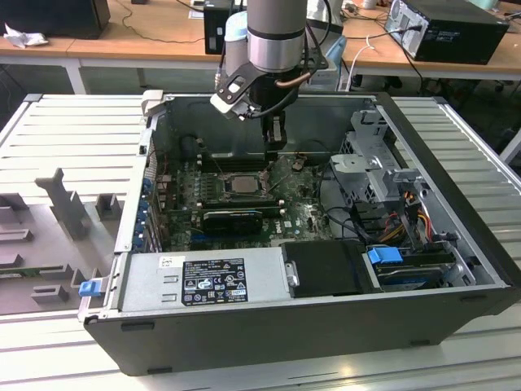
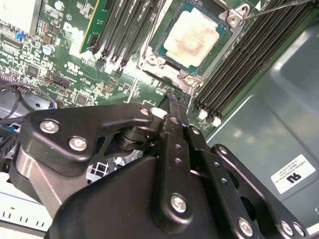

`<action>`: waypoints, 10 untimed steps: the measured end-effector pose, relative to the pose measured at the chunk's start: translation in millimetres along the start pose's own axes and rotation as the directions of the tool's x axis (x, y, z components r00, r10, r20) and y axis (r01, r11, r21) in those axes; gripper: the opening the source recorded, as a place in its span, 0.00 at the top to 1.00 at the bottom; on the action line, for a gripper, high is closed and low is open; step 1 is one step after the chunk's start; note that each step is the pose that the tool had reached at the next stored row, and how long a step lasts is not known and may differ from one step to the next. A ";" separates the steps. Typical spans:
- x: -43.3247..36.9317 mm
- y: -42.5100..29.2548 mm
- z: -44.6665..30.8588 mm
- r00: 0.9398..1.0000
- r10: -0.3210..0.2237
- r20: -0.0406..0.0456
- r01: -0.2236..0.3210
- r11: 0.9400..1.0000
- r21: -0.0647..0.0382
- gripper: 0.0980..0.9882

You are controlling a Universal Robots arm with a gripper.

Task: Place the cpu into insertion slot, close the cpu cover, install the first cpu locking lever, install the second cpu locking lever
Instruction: 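Close the cpu cover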

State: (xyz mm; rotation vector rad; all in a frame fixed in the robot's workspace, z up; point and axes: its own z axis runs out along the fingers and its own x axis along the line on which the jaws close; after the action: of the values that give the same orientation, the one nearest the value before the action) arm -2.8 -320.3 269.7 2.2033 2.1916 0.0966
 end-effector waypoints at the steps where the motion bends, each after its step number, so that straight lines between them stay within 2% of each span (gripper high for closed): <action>1: 0.0 0.7 0.1 1.000 0.000 0.000 0.000 1.000 0.000 0.99; 10: 0.0 5.9 0.4 1.000 0.000 0.000 0.000 1.000 0.000 0.99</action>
State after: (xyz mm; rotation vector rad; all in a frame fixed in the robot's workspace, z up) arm 3.1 -320.3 269.7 2.2033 2.1915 0.0967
